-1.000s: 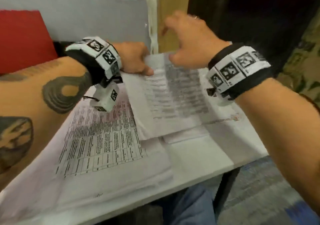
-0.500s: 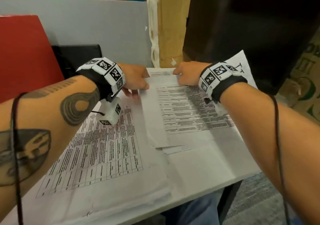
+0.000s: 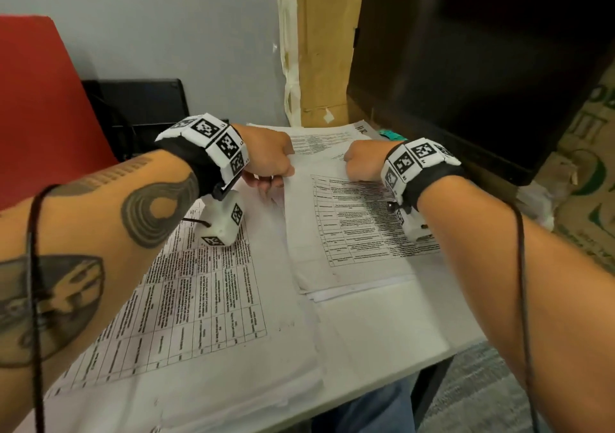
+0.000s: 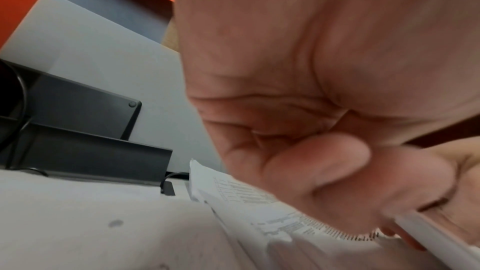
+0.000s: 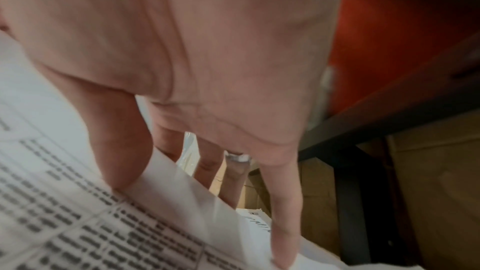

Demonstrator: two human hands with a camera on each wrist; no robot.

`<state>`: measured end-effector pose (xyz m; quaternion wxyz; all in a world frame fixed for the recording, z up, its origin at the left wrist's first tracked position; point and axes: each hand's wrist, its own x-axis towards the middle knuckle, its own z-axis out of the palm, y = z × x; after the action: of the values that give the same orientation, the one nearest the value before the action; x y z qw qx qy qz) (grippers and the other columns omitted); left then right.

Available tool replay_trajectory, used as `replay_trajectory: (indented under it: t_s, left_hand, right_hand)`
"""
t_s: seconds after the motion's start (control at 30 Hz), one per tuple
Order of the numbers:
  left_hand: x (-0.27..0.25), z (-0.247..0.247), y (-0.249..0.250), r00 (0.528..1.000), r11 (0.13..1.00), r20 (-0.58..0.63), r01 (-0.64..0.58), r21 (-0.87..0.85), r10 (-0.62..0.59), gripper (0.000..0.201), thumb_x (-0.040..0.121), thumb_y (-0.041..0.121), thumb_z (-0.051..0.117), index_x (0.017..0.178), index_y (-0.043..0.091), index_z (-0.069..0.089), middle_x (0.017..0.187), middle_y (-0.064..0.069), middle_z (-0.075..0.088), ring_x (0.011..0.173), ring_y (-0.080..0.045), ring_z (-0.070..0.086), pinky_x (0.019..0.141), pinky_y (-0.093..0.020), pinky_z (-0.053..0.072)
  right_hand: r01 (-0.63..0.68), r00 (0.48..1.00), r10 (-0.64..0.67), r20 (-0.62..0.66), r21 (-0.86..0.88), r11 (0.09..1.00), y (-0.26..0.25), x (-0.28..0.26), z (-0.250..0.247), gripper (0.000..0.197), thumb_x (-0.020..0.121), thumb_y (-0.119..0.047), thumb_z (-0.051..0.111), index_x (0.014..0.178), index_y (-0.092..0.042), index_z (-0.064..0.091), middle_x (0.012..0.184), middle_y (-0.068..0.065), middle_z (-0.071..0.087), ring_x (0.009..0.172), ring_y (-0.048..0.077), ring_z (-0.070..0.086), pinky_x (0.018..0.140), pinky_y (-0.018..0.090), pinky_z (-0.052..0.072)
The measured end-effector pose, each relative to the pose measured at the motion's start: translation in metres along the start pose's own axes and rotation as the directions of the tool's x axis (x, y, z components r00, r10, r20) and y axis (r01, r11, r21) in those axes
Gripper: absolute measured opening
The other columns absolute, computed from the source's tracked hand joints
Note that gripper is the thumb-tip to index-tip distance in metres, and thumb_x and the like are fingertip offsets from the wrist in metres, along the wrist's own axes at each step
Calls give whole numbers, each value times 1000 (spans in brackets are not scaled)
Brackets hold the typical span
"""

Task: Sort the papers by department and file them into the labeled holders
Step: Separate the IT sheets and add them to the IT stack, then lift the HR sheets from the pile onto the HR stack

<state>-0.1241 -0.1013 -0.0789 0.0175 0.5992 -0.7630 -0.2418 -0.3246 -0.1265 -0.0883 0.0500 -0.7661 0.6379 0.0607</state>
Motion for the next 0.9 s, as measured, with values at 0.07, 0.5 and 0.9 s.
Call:
replay_trajectory:
  t_s: [0.07, 0.5, 0.9]
  left_hand:
    - [5, 6, 1, 1000, 1000, -2, 6, 3, -6, 25, 102, 12, 49, 94, -3, 66, 71, -9, 65, 52, -19, 52, 50, -25, 47]
    - [-29, -54, -85, 960, 975, -219, 199, 104, -173, 25, 89, 41, 77, 97, 18, 70, 76, -2, 71, 66, -21, 60, 58, -28, 53]
    - [-68, -50, -159, 882, 759, -83, 445, 476, -465, 70, 62, 33, 98, 121, 16, 65, 106, 3, 68, 98, -22, 66, 85, -36, 56]
  right_hand:
    - [-17, 1000, 17, 0, -13, 1000, 4, -1, 1, 42, 101, -23, 41, 136, -5, 56, 139, 15, 58, 121, 30, 57, 108, 43, 46]
    - [30, 999, -31, 31, 21, 999, 0, -3, 0, 31, 87, -31, 76, 114, -20, 65, 120, 1, 61, 112, 27, 58, 99, 43, 51]
    - [448, 893, -450, -16, 140, 883, -151, 8, 6, 65, 85, -45, 80, 140, -23, 55, 138, -3, 59, 122, 21, 58, 98, 33, 45]
